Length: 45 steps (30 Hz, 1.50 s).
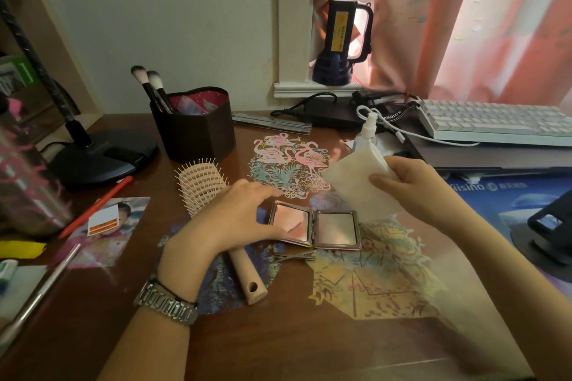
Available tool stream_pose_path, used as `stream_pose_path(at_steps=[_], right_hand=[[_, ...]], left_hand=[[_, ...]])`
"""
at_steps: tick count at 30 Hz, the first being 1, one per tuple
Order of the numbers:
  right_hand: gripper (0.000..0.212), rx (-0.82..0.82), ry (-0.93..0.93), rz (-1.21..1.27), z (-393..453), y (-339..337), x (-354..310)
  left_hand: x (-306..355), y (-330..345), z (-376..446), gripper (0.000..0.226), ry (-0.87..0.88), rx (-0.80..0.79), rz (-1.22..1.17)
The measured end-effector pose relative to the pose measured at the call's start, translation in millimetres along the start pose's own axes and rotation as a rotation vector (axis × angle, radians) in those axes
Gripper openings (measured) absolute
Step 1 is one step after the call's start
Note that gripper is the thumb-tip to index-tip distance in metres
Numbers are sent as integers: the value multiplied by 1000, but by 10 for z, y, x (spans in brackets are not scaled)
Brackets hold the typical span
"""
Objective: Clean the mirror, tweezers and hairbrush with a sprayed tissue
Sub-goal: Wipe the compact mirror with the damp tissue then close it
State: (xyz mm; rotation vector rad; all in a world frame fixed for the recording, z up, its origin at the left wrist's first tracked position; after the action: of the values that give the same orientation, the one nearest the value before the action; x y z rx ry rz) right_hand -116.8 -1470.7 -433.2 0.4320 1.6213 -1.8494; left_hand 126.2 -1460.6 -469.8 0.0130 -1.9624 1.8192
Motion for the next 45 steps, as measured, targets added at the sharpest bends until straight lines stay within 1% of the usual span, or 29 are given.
stream_pose_path(at_steps=[4,7,15,19,21,22,23,25,28,33,39,45], right_hand=[[19,2,-2,-17,-12,-13,10],[20,-2,-6,-20,-6,-5,34],[27,-2,-17,4,24,14,48],[32,58,-45,-23,65,-16,44],[26,67,-98,-23,44,22,-8],[21,40,-133,-27,17,78,-53],[20,-4,-169,-54,-15,163,-94],[30,-103,-218,-171,-61,375,-100],[40,-185,-214,-347,-78,592,-13],[42,-278,-236,-385,-99,668,35],[51,-317,-314,-336,-169,727,44],[54,-311,-360,-359,-238,787,86]], left_hand=[[-1,54,22,86,37,-96,53],[-52,102,51,87,20,-109,40],[-41,30,53,80,-2,6,23],[-67,21,52,80,-31,74,23],[-75,34,48,81,-44,76,7],[-71,36,43,81,-47,79,1],[-67,39,38,82,-48,82,-1],[-58,37,31,85,-48,87,-9],[-64,36,25,90,-50,91,-35],[-36,29,20,94,-62,72,-13],[-114,113,11,98,-99,-20,-17],[-95,130,8,98,-101,-33,4]])
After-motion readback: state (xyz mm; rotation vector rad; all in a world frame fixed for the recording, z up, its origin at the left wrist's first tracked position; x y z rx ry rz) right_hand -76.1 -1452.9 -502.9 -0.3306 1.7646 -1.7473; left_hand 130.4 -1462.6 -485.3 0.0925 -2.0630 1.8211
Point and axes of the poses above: each hand's wrist, its own z-axis towards the middle knuckle, its own y-axis out of the palm, x = y × z, the point moved 5 cm from there along z, towards the middle knuckle
